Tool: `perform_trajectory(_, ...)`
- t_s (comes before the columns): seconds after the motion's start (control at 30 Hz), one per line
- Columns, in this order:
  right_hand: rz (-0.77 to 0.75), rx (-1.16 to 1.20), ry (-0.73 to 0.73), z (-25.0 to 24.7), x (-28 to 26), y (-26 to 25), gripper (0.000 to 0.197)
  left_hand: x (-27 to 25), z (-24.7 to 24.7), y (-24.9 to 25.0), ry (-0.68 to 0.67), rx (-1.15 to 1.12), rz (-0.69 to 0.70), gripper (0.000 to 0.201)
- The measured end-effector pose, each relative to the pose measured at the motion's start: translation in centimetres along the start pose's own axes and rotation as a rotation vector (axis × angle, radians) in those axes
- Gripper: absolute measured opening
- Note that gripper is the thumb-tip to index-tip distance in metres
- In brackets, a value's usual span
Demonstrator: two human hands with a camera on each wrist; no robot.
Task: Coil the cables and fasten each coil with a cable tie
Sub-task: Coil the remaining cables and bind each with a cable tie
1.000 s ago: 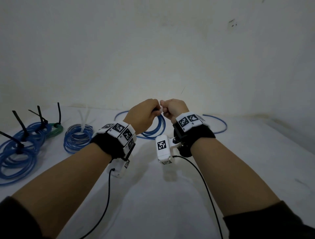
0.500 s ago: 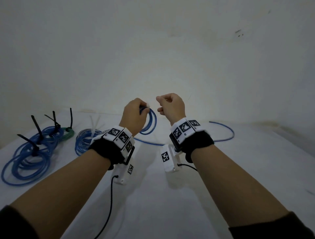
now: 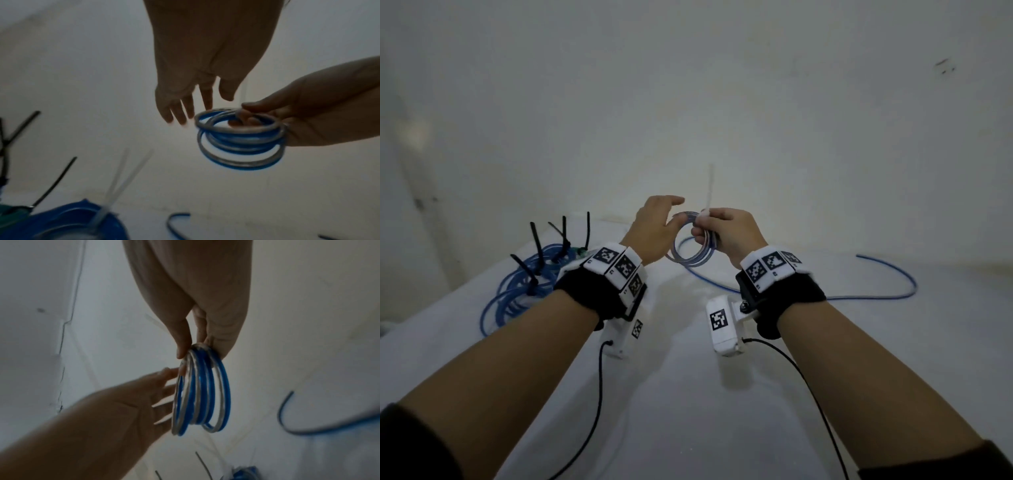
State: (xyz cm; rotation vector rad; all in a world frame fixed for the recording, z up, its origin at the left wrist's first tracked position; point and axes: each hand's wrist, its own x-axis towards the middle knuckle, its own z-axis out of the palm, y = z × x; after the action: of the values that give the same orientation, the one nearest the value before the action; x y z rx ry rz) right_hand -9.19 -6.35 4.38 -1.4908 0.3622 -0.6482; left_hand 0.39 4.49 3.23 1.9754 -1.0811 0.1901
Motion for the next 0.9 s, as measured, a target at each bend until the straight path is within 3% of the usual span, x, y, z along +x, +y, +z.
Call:
perform_trajectory(0.07, 0.040, 0.130, -0.005, 1.3, 0.1, 0.5, 0.010, -0.2, -1.0, -1.3, -0.069, -0.111, -0.075, 0.031)
perform_trajectory(0.13, 0.073, 0.184, -0.018, 2.5, 0.2, 1.0, 0.009, -0.5, -2.1, -2.3, -0.016, -0.165, -0.127, 0.024)
perform_trajectory(0.27, 0.167, -0.086, -0.128, 4.6, 0.4, 2.6, 0.019, -0.8, -3.8, -4.7, 0.084, 0.024, -0.204, 0.016)
perform_trajectory(0.5, 0.240, -0.383, -0.185, 9.0, 1.6, 6.6, 0.017, -1.5, -5.7, -7.9, -0.189, 0.386, -0.353, 0.022)
perform_trajectory(0.73, 0.216, -0.502, -0.218, 10.5, 1.9, 8.5, 0.026, -1.3, -6.0, -8.7, 0.025, 0.261, -0.279, 0.021)
perform_trajectory(0.9, 0.194, -0.577, -0.214, 7.4, 3.0, 7.6, 0.020, 0.0, -4.4, -6.5, 0.121, 0.141, -0.187, 0.014)
